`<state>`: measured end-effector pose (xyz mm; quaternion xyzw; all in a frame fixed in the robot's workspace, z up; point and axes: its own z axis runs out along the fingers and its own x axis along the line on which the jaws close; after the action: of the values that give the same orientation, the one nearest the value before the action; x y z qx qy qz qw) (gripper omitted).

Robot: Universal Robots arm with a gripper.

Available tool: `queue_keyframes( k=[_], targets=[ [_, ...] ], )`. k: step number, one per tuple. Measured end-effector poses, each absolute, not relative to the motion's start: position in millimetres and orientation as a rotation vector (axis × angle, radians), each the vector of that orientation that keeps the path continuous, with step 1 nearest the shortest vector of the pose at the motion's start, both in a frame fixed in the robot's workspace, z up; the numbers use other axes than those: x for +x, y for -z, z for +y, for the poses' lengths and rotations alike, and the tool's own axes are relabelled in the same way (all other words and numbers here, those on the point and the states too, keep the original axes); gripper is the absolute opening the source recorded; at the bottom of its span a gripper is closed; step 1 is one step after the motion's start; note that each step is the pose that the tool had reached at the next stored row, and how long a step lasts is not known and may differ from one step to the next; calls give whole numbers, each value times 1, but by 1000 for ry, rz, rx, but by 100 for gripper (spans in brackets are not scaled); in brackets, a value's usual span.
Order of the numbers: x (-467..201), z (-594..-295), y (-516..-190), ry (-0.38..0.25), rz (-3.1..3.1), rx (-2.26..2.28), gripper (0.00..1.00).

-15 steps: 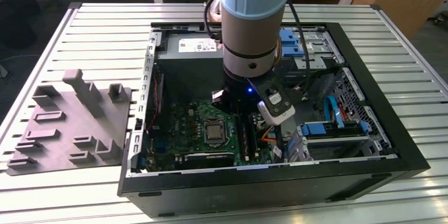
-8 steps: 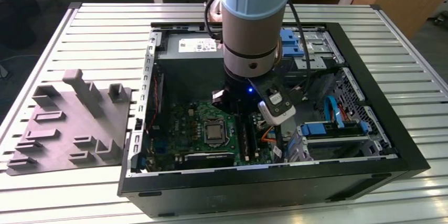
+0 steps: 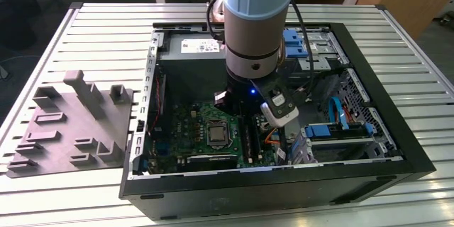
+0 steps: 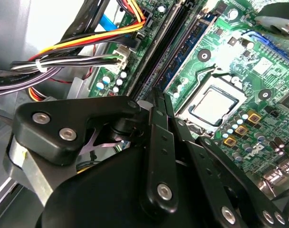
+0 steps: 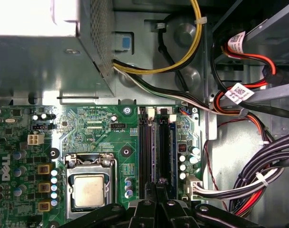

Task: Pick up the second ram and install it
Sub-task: 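Insert the second ram into the second slot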

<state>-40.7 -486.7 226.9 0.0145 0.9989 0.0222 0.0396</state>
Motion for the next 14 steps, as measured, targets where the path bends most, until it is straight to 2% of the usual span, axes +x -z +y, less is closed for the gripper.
queue_keyframes(
  k=[14],
  targets=[
    [-41,-487,-225,-66,3061,44,11]
  ],
)
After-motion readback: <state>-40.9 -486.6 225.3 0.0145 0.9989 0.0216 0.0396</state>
